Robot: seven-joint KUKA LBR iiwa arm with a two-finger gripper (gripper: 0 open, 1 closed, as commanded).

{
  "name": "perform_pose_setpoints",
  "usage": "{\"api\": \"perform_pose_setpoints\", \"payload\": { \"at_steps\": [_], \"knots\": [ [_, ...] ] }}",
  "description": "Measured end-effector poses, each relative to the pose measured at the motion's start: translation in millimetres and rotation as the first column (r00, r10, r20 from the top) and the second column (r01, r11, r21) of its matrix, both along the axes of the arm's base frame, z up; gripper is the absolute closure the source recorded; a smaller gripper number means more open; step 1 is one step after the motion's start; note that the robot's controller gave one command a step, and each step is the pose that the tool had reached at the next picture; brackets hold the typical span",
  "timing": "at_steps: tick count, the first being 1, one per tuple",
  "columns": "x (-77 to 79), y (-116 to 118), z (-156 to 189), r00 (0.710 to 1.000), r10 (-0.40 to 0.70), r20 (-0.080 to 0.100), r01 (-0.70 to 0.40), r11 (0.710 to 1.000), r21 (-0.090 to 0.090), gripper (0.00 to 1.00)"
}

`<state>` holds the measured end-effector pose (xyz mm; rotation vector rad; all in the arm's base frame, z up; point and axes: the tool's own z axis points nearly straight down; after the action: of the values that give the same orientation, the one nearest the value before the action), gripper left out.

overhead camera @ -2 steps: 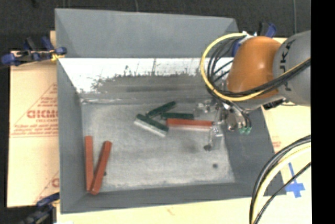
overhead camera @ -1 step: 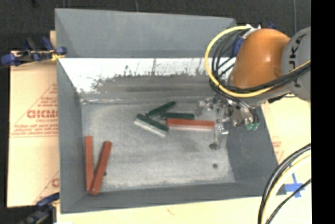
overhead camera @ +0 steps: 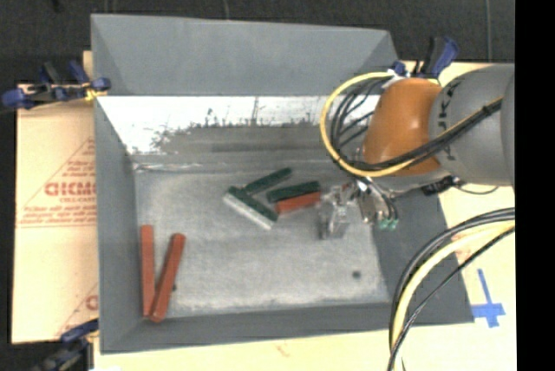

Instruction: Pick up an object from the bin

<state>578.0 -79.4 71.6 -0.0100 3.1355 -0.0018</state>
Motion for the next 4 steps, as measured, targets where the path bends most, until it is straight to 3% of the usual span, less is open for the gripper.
{"api": "perform_pose_setpoints", "payload": {
  "at_steps": [1,3,4],
  "knots": [
    [-0.2,0,0,1.000,0.002,-0.001,-0.002,1.000,-0.001,0.00],
    [7.7,5,6,0.999,-0.031,-0.011,0.031,1.000,0.000,0.00],
    [18.7,71,24,0.999,-0.036,0.000,0.036,0.999,0.001,0.00]
  ]
}}
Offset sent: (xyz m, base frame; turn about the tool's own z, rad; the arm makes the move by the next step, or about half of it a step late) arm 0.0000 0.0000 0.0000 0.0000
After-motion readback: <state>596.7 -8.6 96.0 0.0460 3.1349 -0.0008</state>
